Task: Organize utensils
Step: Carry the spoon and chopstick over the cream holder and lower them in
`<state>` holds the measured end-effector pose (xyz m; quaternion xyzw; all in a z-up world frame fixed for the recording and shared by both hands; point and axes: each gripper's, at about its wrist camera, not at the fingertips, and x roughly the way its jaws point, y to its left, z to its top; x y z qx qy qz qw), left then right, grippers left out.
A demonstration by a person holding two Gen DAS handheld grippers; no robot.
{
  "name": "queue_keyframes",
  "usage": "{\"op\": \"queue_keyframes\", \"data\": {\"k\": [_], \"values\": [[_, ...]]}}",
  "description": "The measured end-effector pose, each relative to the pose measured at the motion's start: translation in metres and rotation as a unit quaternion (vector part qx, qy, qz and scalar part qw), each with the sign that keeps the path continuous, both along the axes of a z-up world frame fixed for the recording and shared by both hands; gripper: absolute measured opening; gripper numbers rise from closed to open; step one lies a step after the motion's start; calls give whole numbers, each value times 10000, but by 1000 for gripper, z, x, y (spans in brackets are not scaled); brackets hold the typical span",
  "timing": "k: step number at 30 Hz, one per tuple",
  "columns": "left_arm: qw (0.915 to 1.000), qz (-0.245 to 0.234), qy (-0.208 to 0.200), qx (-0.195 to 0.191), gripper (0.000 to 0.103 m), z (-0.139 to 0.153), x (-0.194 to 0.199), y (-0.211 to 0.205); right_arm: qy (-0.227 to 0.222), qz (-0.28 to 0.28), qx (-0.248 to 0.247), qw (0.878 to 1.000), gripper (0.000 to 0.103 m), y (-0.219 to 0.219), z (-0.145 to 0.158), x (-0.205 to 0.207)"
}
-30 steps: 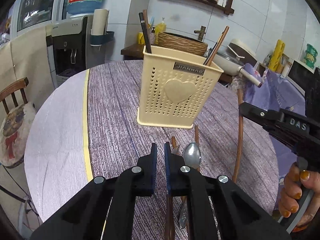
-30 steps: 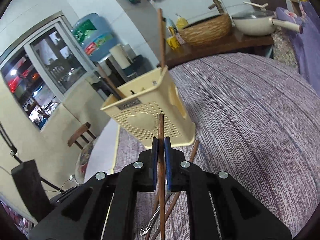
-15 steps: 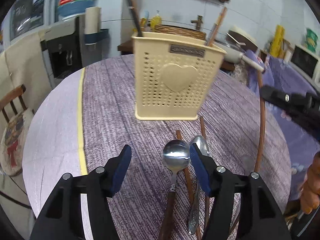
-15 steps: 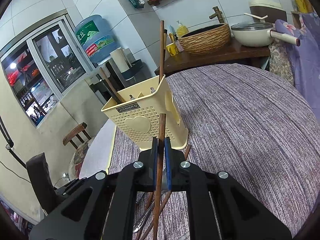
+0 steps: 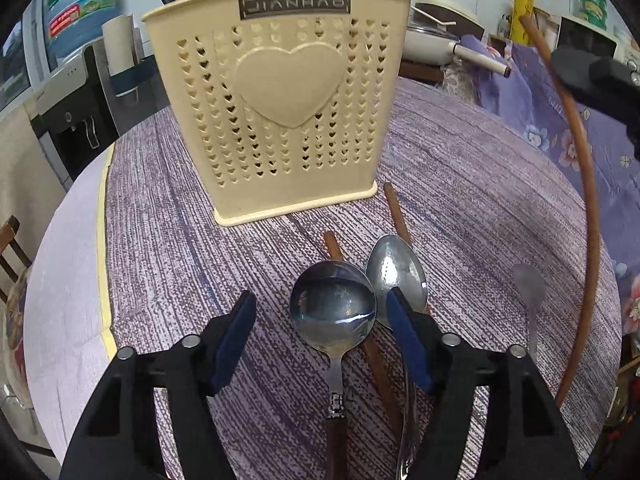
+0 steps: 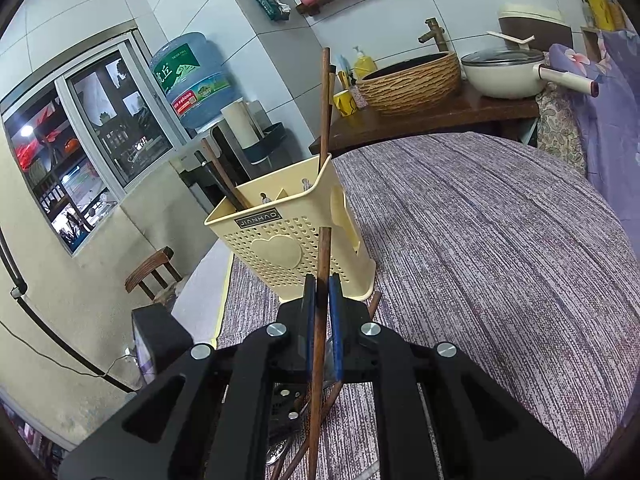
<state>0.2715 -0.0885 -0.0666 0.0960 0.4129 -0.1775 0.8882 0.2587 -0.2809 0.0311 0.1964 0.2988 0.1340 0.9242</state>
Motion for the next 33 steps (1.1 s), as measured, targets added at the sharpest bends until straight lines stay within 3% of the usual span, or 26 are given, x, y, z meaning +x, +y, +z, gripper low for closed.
{"op": "queue_keyframes", "data": {"k": [6, 12, 25, 33], "values": [[10000, 12, 70, -7, 47, -7, 4, 0, 12, 17, -9, 10000, 8, 2, -1, 1], [9995, 139, 130, -257, 47, 0, 6, 8, 3, 45, -14, 10000, 8, 5, 0, 1], [9902, 287, -827, -1089, 46, 80, -35, 35, -336, 311, 116, 9989, 8, 7, 27, -15], [9875, 295, -989, -1194, 46, 92, -40, 37, -516, 501, -88, 9974, 8, 14, 40, -25]]}}
